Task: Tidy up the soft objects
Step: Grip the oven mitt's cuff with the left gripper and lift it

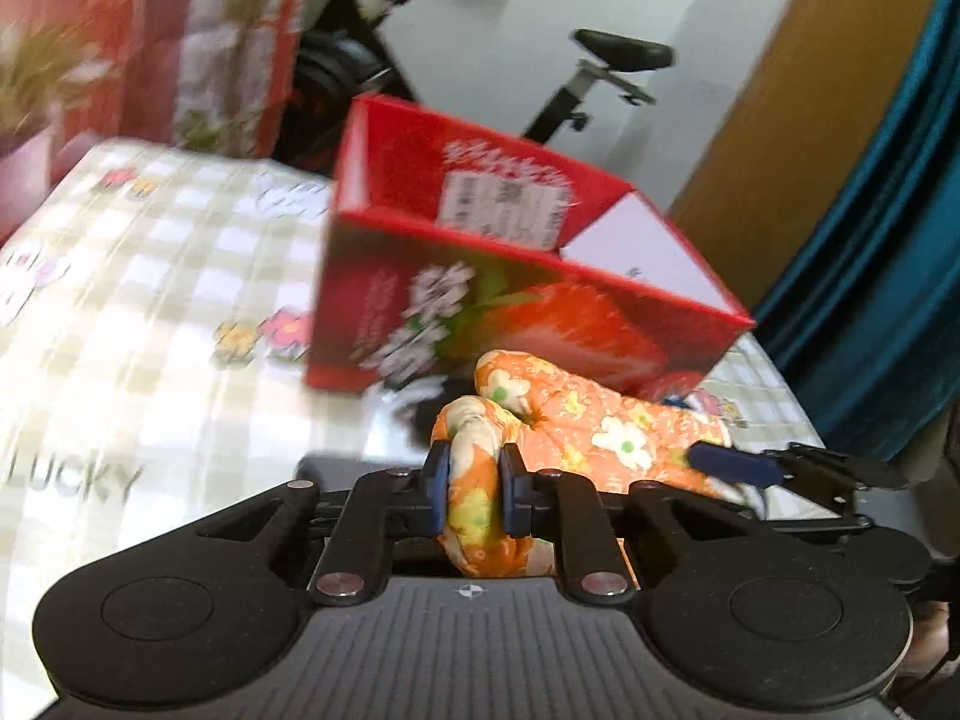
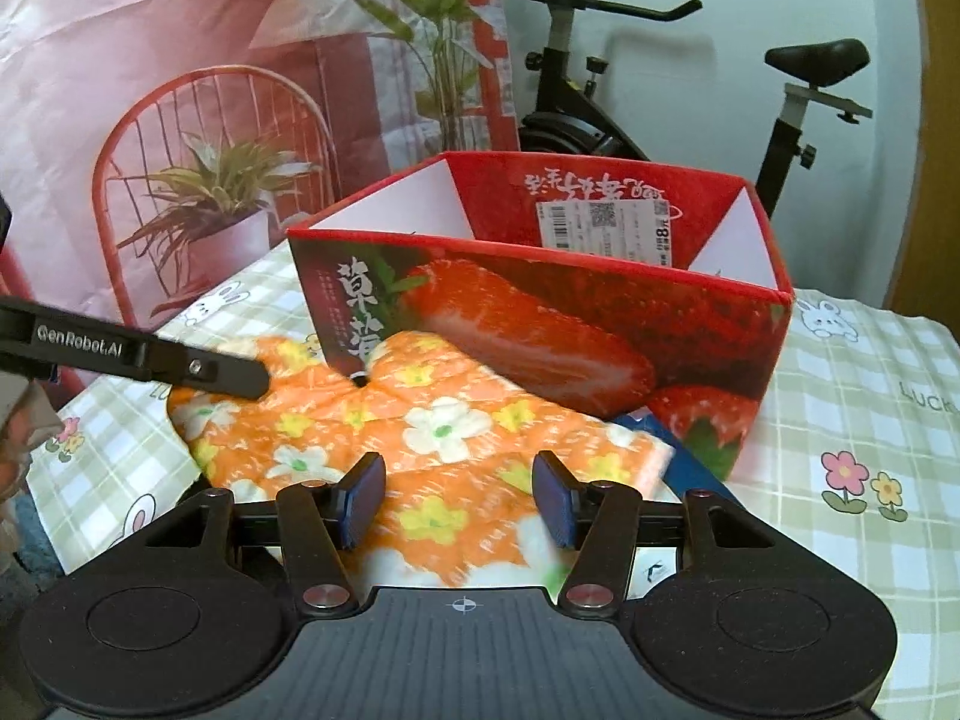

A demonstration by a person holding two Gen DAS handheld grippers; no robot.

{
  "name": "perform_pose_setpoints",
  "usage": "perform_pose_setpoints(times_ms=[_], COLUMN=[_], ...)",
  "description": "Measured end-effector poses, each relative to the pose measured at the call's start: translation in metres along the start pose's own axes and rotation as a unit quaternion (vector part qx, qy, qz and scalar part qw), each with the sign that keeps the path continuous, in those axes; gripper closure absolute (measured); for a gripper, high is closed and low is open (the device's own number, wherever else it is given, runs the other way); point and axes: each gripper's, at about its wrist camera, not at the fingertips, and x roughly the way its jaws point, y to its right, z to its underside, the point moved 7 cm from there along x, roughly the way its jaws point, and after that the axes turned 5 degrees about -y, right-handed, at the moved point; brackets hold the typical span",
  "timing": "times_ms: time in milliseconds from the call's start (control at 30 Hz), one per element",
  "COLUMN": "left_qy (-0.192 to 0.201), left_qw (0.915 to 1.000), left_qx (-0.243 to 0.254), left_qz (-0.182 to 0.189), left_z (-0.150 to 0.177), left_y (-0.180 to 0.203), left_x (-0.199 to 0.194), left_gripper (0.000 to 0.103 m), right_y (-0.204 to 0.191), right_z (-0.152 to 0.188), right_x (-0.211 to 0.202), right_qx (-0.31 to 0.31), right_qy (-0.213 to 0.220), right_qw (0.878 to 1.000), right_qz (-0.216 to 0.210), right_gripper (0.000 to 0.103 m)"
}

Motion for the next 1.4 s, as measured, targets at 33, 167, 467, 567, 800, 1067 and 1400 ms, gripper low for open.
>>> perform_pose_setpoints(times_ms=[33,167,467,567,800,1067,1400], left_qy=[-0.006,-0.028,-0.037,-0.038,-0.039,-0.04,-0.027], left_qw=[0.9999,0.9987,0.9988,0.9985,0.9984,0.9981,0.9985], left_qx=[-0.011,-0.043,-0.031,-0.039,-0.041,-0.046,-0.044], left_qz=[0.0,0.006,-0.006,-0.002,0.001,0.005,0.018], left_z=[0.003,0.02,0.025,0.028,0.032,0.033,0.027], left_y=[-0.004,-0.013,-0.012,-0.016,-0.017,-0.018,-0.015], left_x=[0.001,0.011,0.022,0.023,0.023,0.024,0.015], left_gripper=[0.085,0.085,0.083,0.082,0.082,0.082,0.086], right_y=[0.0,0.003,0.012,0.021,0.019,0.017,0.014], right_z=[0.0,0.003,0.008,0.013,0.018,0.015,-0.003], right_x=[0.0,-0.004,-0.014,-0.014,-0.009,-0.007,-0.024], right_qx=[0.002,0.012,0.039,0.062,0.081,0.085,0.056], right_qy=[0.0,0.0,-0.003,-0.009,-0.017,-0.019,0.004], right_qw=[1.0,1.0,0.999,0.997,0.997,0.996,0.998], right_qz=[0.0,0.006,0.035,0.034,0.004,-0.008,-0.028], right_gripper=[0.052,0.051,0.039,0.039,0.042,0.047,0.088])
